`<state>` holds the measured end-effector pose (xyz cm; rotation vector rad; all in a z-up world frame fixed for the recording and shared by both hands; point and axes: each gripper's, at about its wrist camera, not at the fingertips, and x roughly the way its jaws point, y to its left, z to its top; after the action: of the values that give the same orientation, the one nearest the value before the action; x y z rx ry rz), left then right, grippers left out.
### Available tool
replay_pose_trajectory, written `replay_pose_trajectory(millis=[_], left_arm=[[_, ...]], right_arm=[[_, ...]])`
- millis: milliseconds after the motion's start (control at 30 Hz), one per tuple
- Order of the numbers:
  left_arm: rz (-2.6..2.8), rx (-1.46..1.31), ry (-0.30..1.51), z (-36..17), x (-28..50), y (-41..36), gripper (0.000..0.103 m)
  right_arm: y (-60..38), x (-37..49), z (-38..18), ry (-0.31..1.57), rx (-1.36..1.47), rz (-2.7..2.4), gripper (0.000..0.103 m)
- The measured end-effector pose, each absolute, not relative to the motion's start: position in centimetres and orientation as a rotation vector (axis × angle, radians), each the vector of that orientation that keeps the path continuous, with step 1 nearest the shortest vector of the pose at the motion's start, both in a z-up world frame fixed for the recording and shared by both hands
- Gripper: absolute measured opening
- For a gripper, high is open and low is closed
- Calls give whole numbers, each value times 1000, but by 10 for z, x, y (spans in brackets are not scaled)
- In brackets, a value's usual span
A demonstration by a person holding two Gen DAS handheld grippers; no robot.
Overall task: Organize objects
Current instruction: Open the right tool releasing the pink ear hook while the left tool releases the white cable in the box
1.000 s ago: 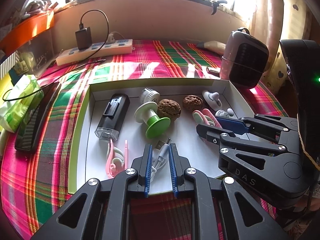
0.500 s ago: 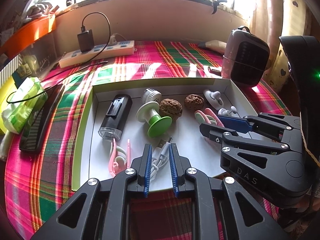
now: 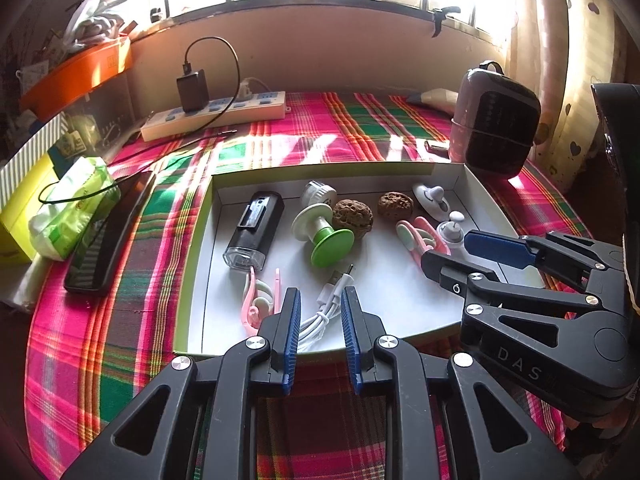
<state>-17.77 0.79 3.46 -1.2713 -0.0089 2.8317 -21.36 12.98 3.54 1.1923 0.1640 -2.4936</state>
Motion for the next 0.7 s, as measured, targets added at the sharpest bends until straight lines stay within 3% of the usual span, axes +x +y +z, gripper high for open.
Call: replay_pose_trajectory(millis=[300,433,700], left_arm=[[2862,-1244,-30,44,-152,6,19],[2866,-1249,-38,44,-141,5,20],[2869,-1271,-26,37,-122,6,20]], right_arm=[[135,-185,49,131,1154,-2551,43],[134,-166,51,163,1121,-2571,52],[140,-141,48,135,1134,-2597,52]])
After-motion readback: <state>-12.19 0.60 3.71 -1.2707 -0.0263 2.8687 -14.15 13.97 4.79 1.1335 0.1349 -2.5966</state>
